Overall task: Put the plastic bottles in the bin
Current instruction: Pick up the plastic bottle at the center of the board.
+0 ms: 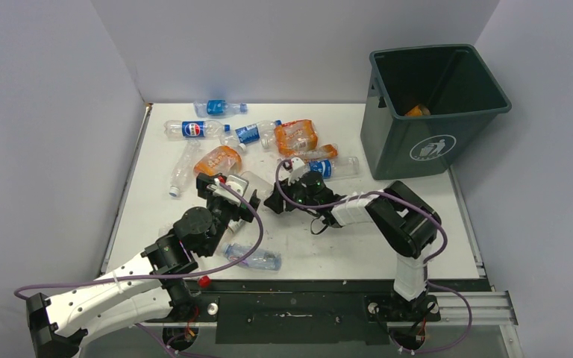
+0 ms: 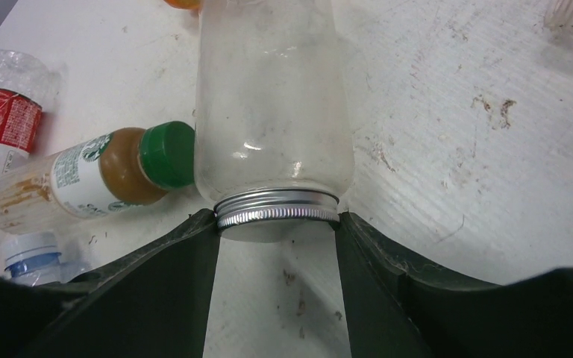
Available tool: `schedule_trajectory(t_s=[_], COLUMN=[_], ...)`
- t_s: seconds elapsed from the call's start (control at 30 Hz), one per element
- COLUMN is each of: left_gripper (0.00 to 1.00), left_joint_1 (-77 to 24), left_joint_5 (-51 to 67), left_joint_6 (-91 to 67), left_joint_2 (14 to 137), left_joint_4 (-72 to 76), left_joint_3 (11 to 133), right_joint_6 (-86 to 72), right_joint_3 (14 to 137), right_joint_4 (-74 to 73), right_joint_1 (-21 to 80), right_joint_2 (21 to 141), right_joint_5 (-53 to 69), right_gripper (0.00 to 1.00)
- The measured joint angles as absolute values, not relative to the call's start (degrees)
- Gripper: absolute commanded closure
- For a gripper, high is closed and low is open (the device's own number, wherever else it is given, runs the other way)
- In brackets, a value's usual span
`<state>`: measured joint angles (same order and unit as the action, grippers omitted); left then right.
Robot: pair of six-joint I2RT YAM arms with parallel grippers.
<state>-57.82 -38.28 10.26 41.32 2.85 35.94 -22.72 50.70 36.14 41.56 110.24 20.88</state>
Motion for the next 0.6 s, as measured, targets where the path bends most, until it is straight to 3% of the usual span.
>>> schedule_trajectory(t_s=[0.17, 0.4, 0.6], left_gripper=[0.04, 0.04, 0.04], left_joint_1=[-58.06, -58.11, -58.78], left_joint_5=[-38.30, -36.10, -22.68], left_joint_6=[10.98, 14.11, 20.34], left_joint_2=[41.15, 38.70, 35.38], left_joint_4=[2.87, 3.88, 0.47], left_joint_3=[35.92, 33.89, 34.02], right_joint_6=[-22.70, -22.02, -20.36], right_joint_3=[44.86, 43.99, 50.09], right_joint_4=[33.36, 15.86, -6.63], right_joint_1=[41.23, 41.23, 41.23], right_joint_2=[101.23, 80.55, 68.16], right_joint_5=[20.75, 19.05, 17.17], right_gripper=[0.94, 0.95, 0.95])
